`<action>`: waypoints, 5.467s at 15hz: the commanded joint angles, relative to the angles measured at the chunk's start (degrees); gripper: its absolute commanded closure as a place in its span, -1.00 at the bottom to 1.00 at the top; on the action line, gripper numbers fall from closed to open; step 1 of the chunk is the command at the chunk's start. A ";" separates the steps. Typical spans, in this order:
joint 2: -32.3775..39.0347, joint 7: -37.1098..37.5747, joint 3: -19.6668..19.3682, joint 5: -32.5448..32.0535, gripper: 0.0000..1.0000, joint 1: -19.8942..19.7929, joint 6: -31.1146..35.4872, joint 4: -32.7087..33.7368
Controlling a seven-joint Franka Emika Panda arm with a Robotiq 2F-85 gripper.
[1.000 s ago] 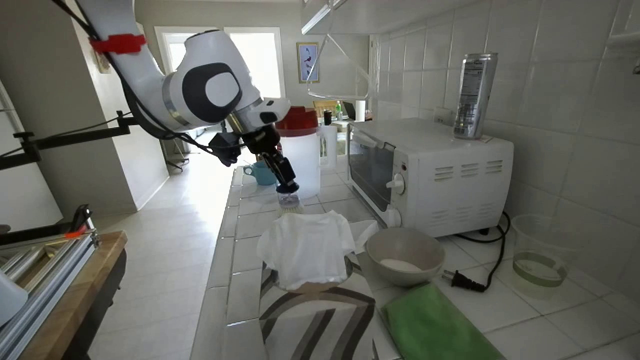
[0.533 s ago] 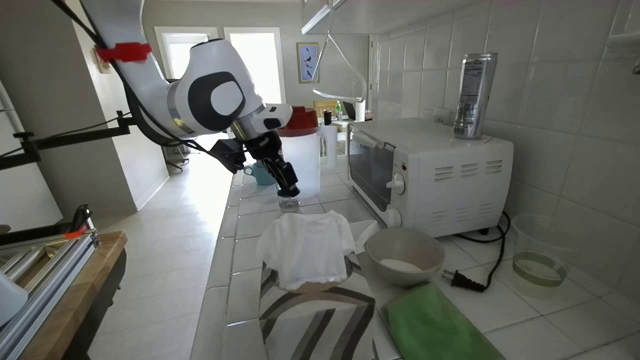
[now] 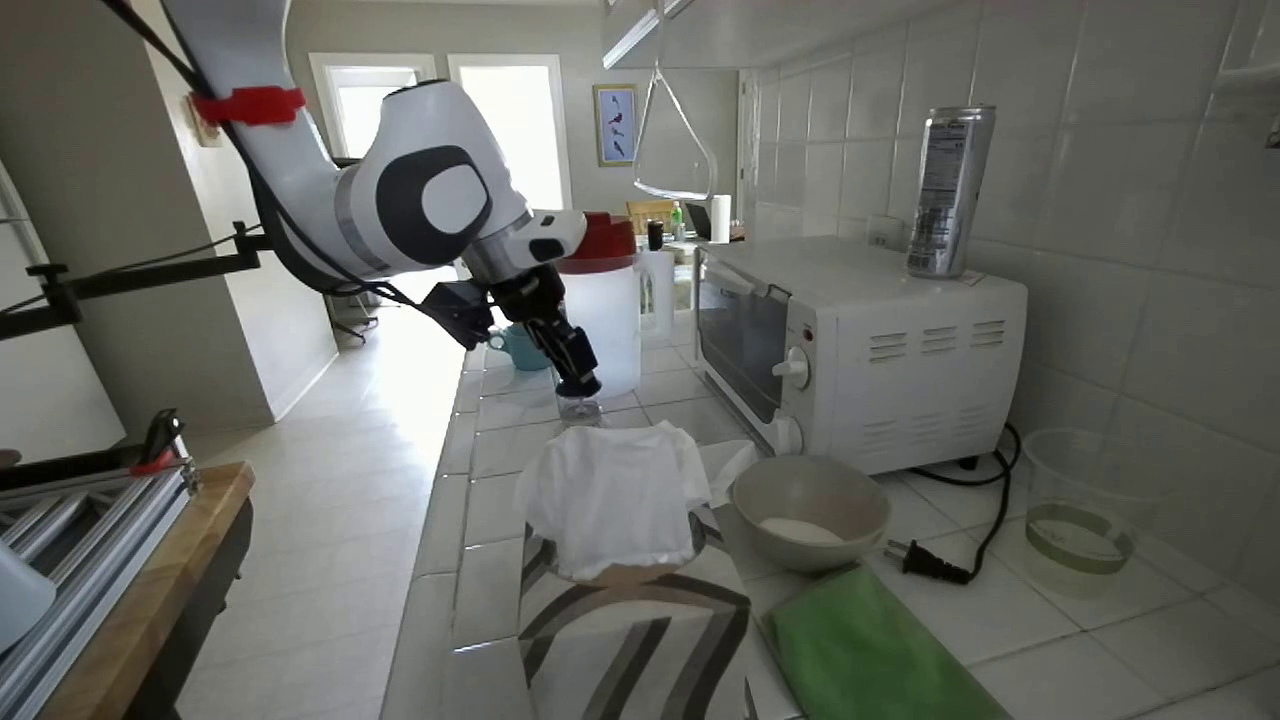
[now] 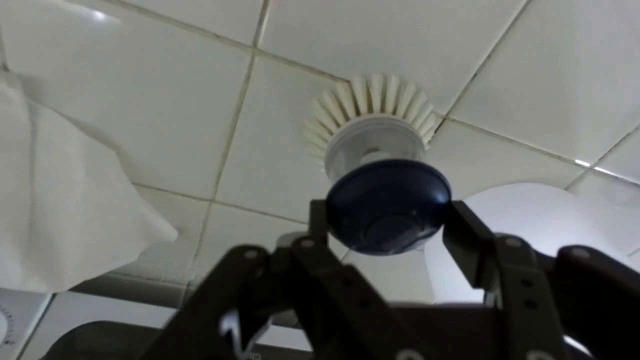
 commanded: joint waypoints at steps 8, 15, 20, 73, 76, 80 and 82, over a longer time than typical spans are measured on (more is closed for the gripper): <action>1.45 -2.17 -3.56 -0.89 0.29 -0.03 -0.53 -1.05; 2.08 -2.17 -5.68 -0.72 0.29 0.05 1.23 -1.47; 2.96 -2.83 -1.07 -1.03 0.29 1.32 1.02 0.87; -0.76 -25.11 8.41 26.07 0.29 -8.45 2.32 -7.47; -0.64 -25.91 9.84 26.54 0.29 -8.68 1.29 -7.13; -0.53 -26.42 10.09 27.09 0.29 -9.14 1.37 -7.31; -0.47 -23.74 10.01 23.91 0.29 -9.90 1.08 -7.12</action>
